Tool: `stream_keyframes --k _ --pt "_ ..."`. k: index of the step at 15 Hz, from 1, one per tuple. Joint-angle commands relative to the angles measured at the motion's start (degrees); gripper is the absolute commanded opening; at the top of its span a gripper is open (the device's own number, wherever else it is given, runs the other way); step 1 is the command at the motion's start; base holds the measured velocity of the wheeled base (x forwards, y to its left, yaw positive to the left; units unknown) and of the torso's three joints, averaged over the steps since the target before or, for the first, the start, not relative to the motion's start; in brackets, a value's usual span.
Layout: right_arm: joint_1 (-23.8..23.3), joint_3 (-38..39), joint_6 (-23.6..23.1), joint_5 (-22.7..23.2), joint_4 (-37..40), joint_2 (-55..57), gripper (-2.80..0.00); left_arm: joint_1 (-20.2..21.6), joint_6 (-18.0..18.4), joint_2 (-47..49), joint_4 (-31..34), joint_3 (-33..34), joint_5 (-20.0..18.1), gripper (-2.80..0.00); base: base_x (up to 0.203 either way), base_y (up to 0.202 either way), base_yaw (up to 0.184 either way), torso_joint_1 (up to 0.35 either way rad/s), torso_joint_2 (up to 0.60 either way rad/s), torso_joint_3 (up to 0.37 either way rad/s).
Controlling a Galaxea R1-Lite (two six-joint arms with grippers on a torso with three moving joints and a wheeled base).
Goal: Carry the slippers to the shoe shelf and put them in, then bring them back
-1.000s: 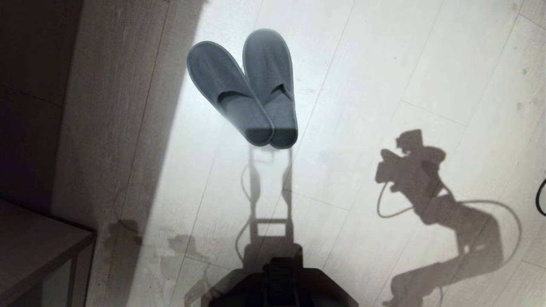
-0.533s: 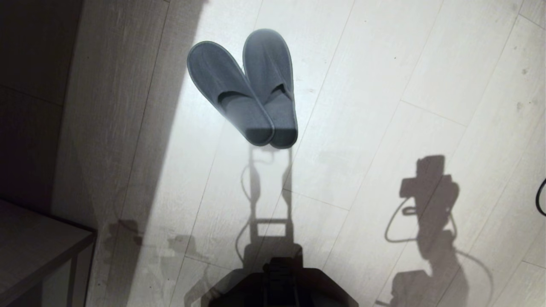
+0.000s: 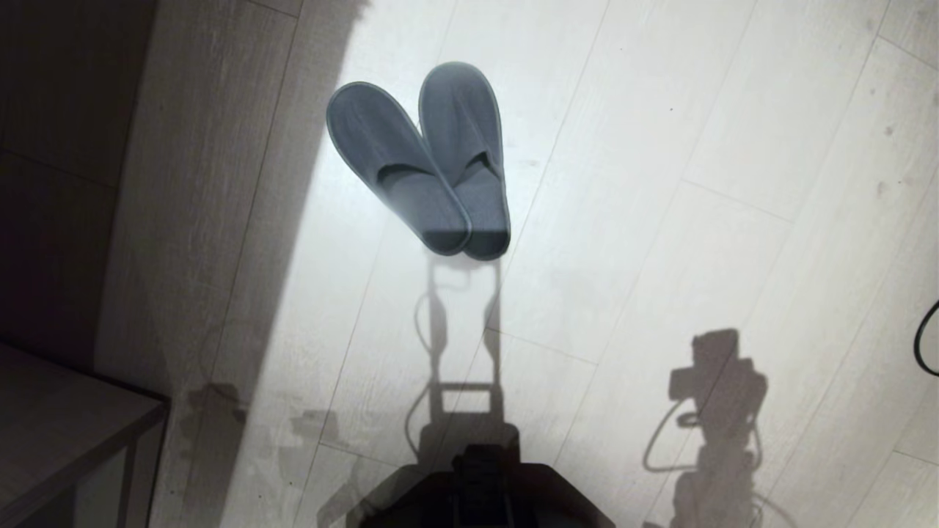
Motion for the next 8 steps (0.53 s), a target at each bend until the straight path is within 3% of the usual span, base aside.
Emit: stream_keyframes --k 1,4,8 --pt "-0.17 5.90 -0.26 -0.10 -0.41 -4.75 -2.80 0.09 -0.10 -0.02 -0.08 0.00 0.01 -2.80 0.000 0.000 0.000 0.002 0.00 0.178" --pt "-0.22 15.57 -1.65 -0.99 -6.31 -4.81 -2.80 0.09 -0.10 -0.02 -0.08 0.00 0.01 -2.80 0.000 0.000 0.000 0.002 0.00 0.197" --pt "-0.23 16.53 -4.55 -1.91 -2.26 -4.82 -2.80 0.09 -0.10 -0.02 -0.08 0.00 0.01 -2.80 0.000 0.000 0.000 0.002 0.00 0.205"
